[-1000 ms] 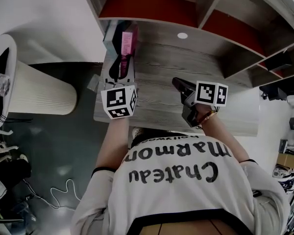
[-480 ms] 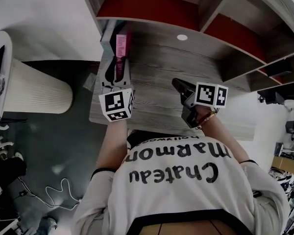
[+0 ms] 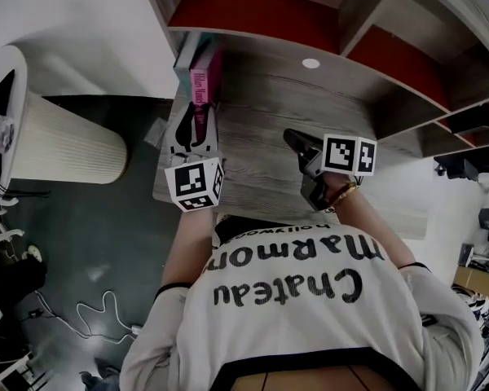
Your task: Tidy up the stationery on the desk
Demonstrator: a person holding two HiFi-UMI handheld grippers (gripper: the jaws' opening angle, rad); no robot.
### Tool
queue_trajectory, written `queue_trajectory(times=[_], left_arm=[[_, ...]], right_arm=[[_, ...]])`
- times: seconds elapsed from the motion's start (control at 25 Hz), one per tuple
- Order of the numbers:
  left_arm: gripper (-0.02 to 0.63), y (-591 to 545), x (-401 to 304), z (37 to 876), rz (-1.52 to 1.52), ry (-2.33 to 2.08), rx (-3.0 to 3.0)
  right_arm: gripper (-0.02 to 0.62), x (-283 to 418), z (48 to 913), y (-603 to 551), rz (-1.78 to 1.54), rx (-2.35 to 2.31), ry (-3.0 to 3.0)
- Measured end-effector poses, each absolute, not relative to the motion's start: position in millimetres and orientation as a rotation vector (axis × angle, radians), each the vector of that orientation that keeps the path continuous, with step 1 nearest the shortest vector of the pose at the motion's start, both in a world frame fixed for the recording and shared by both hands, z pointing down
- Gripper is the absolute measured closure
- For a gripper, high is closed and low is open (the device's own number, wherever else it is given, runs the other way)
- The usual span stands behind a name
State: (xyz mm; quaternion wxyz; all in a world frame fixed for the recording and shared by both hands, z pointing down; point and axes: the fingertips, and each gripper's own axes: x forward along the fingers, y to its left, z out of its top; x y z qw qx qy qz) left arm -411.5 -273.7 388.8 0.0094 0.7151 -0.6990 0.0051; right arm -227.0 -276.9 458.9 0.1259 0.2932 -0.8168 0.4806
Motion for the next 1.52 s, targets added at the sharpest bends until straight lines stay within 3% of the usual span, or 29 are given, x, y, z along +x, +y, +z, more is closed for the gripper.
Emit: queue_trajectory(times=[1.52], left_arm=[[0.468, -247.7, -425.9, 448.8, 0.154, -2.102, 2.055]], right_arm=[[0.581, -230.3, 463.8, -273.2, 1.456, 0.841, -2.369]])
